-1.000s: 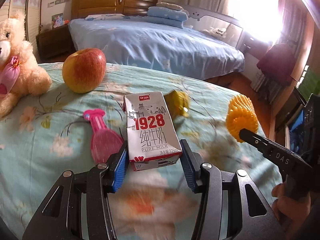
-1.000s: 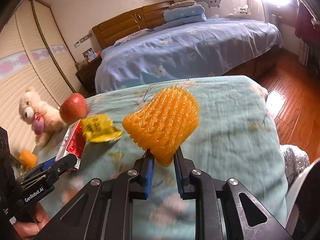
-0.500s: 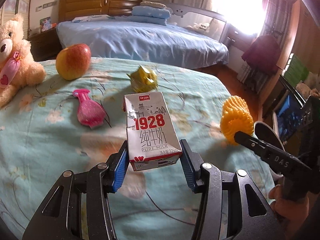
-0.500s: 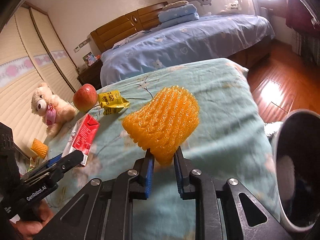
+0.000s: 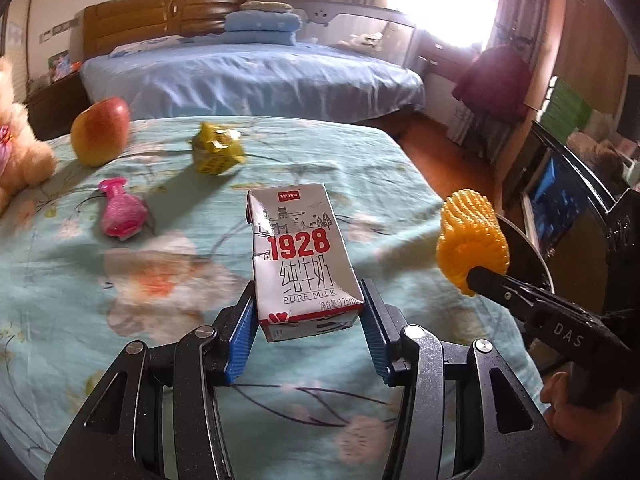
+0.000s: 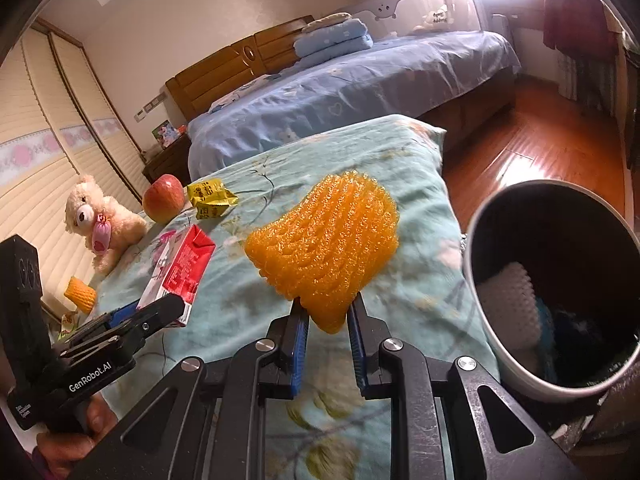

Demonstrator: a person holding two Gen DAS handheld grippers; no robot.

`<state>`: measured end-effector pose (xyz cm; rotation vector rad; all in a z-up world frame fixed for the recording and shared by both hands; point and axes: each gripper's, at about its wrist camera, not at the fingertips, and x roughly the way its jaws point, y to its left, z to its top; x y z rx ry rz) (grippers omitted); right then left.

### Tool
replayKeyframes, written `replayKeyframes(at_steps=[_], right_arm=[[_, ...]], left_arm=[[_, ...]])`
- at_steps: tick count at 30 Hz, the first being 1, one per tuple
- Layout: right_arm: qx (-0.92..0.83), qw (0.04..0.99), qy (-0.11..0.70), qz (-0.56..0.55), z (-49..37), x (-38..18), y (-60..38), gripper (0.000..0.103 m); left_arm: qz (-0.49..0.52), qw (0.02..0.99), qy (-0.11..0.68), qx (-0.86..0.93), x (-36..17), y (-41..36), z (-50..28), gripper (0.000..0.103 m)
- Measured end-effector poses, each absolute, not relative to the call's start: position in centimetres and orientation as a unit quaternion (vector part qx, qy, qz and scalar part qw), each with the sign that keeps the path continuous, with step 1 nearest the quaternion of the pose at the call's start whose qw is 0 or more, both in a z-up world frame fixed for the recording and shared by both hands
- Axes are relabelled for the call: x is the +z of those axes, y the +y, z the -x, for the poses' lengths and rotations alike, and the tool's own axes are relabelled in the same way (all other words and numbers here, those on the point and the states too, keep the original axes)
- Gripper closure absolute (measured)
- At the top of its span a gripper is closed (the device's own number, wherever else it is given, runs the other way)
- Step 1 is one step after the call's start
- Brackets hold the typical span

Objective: Collect trash

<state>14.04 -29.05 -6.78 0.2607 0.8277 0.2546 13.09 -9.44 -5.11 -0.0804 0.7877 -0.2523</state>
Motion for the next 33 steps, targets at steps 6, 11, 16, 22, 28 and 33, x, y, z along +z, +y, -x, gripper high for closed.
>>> replayKeyframes(at_steps=[6, 11, 16, 22, 28, 33], right_arm=[[0.112, 0.903, 0.393, -0.132, -12.7, -6.5, -30.6, 0.084], [0.102, 0.907, 0.386, -0.135, -12.0, -6.2, -31.6, 0.084], [0.09, 0.91, 0.382, -0.136, -11.3, -6.0, -32.8, 0.084], [0.077, 0.911, 0.38, -0.142, -10.6, -6.1, -34.1, 0.084], [0.066, 0.913, 0.375, -0.148, -10.1, -6.1, -35.2, 0.084], [0.056, 0.914, 0.372, -0.151, -9.7, -6.1, -35.9, 0.084]], left_arm=[[0.025, 0.914, 0.379, -0.141, -4.8, -11.5, -12.7, 0.055], [0.016, 0.912, 0.378, -0.155, -4.8, -13.0, -12.5, 0.055], [0.011, 0.911, 0.377, -0.167, -4.7, -14.4, -12.1, 0.055], [0.003, 0.909, 0.375, -0.181, -4.4, -15.8, -12.0, 0.055], [-0.003, 0.908, 0.374, -0.189, -4.4, -17.0, -12.0, 0.055], [-0.007, 0.906, 0.375, -0.198, -4.4, -18.0, -11.9, 0.055]])
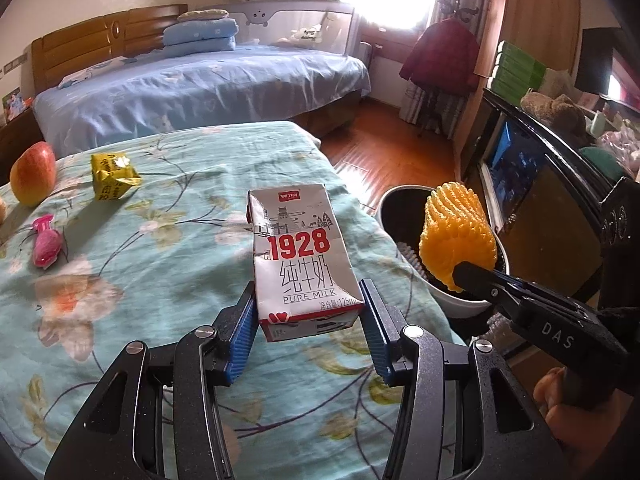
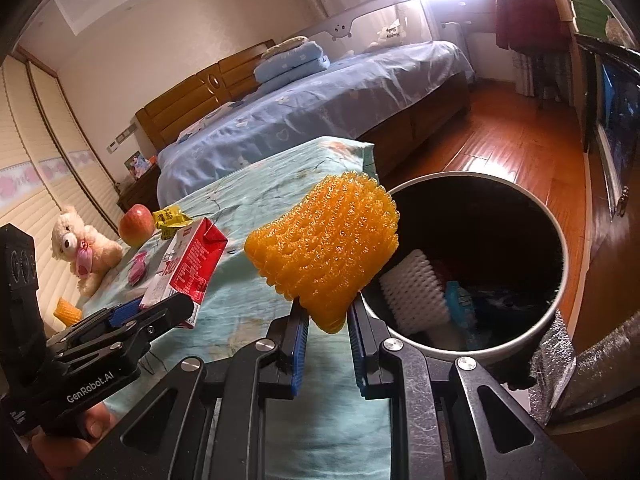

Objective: Collect trash

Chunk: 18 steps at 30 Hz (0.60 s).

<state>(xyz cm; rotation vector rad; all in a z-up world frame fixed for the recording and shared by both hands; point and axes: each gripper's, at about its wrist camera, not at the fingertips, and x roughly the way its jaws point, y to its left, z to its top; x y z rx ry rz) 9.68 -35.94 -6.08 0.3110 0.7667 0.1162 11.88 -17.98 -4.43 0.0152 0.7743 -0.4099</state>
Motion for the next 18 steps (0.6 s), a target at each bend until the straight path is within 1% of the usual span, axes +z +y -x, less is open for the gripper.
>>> replayKeyframes(at_steps=[18], right_arm=[[0.024, 0.913, 0.372, -0.163, -8.8, -6.5, -39.1, 0.084]], left_arm=[[-0.017, 0.897, 0.381, -0.223, -4.8, -21.0, -12.0, 0.055]])
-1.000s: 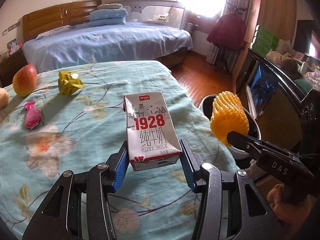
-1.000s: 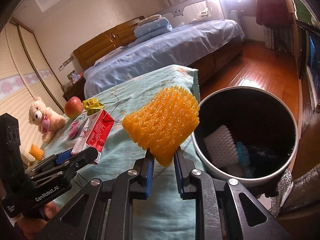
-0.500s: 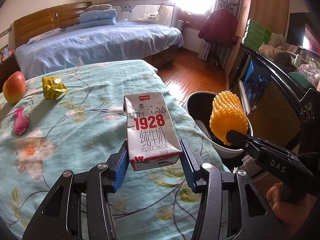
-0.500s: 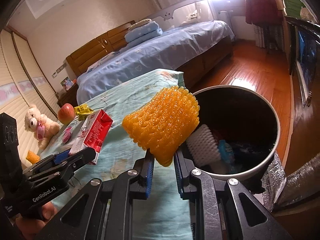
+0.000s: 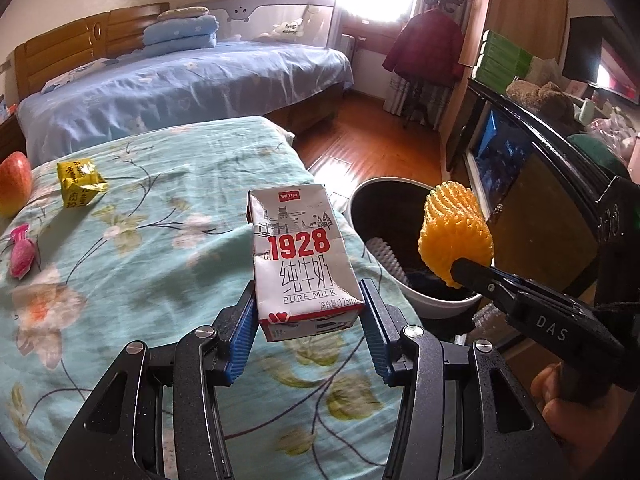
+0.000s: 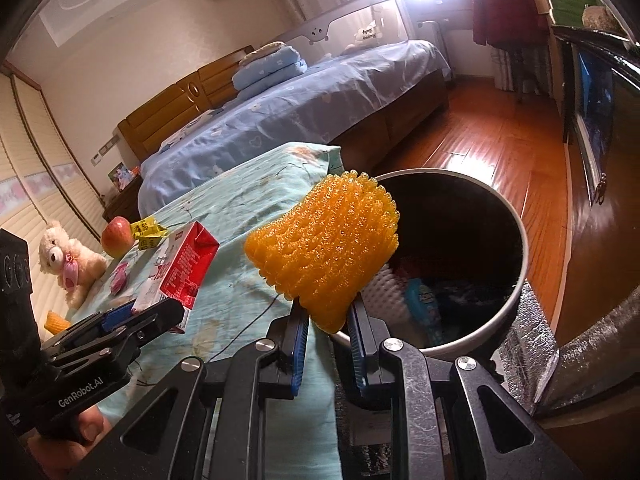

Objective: Collect trash

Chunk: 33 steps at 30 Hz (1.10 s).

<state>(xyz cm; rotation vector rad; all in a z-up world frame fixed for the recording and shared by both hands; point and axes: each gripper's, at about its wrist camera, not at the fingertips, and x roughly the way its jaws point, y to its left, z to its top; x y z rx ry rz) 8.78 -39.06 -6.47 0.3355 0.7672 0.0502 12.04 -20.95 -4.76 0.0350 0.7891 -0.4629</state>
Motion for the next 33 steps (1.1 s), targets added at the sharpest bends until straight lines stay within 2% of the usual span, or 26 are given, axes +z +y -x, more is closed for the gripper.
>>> replayKeyframes(at_steps=[33], right_arm=[[-0.029, 0.907, 0.388, -0.158, -10.1, -7.2, -44.0, 0.083]], left_arm=[[-0.047, 0.877, 0.392, -0.273, -4.9, -27.3, -13.6, 0.055]])
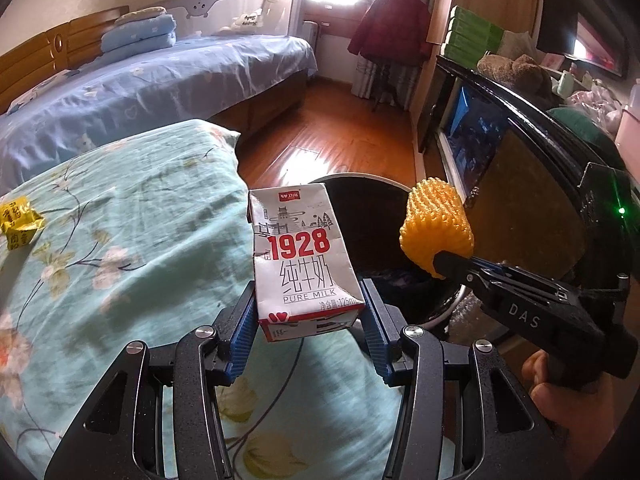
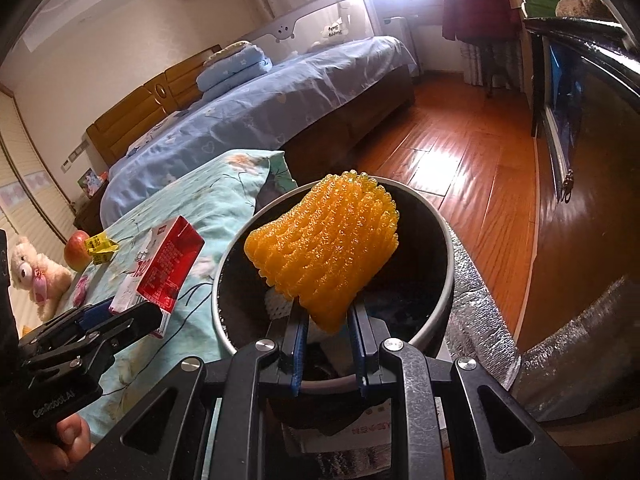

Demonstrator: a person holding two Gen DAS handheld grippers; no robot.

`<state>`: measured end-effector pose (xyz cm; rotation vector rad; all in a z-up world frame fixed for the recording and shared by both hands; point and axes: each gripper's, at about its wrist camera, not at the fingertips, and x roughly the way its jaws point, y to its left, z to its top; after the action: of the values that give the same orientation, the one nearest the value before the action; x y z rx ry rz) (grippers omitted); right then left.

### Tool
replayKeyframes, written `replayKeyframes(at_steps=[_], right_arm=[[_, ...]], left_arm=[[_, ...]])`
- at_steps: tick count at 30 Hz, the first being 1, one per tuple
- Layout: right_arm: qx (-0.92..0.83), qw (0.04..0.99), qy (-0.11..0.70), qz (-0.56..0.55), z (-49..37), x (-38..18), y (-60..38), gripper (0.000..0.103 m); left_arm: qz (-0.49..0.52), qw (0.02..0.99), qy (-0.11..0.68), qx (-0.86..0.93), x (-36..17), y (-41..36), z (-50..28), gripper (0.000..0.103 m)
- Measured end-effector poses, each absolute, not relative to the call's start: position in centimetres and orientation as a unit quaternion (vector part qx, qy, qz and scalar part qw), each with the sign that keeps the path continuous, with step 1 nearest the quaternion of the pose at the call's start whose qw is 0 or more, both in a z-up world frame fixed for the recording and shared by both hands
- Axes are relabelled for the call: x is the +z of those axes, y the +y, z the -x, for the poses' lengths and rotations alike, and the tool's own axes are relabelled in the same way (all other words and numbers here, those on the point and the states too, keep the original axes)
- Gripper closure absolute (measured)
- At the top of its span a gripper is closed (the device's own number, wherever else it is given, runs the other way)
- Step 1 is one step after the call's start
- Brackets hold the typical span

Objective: Collect trash

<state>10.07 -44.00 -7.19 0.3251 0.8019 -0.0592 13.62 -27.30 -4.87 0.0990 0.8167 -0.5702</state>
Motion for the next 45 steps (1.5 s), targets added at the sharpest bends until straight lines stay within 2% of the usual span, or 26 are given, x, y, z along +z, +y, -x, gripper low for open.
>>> replayKeyframes(at_steps=[23, 33, 35, 37, 39, 42, 45], right_arm=[[-0.037, 0.903, 0.401, -0.148, -11.3, -7.2, -45.5, 0.083], [-0.036, 0.899, 0.413, -0.141, -12.1, -7.4, -45.8, 0.079], [-0.037, 0.899, 0.413, -0.143, -12.2, -7.4, -45.9, 0.076], [-0.04, 0.898, 0.413, -0.146, -12.2, -7.4, -46.2, 0.065], [-0.042, 0.898, 0.411, -0.151, -12.2, -7.4, -46.3, 0.058], [-0.045, 0.898, 0.41, -0.155, -12.1, -7.3, -46.4, 0.056], [-0.044, 0.898, 0.407, -0.163, -11.8, -7.2, -46.2, 0.041]], left_arm=[[-0.058, 0.872, 0.399, -0.278, -5.2, -30.0, -14.7, 0.055], [-0.052, 0.865, 0.407, -0.288, -5.3, -30.5, -15.5, 0.054], [-0.049, 0.865, 0.411, -0.285, -5.4, -30.4, -15.6, 0.054], [-0.044, 0.863, 0.414, -0.287, -5.3, -30.2, -15.6, 0.053], [-0.041, 0.865, 0.411, -0.286, -5.2, -29.9, -15.6, 0.052], [-0.034, 0.868, 0.408, -0.281, -5.1, -29.0, -15.3, 0.047], [-0.021, 0.872, 0.407, -0.27, -5.1, -27.4, -15.0, 0.043]])
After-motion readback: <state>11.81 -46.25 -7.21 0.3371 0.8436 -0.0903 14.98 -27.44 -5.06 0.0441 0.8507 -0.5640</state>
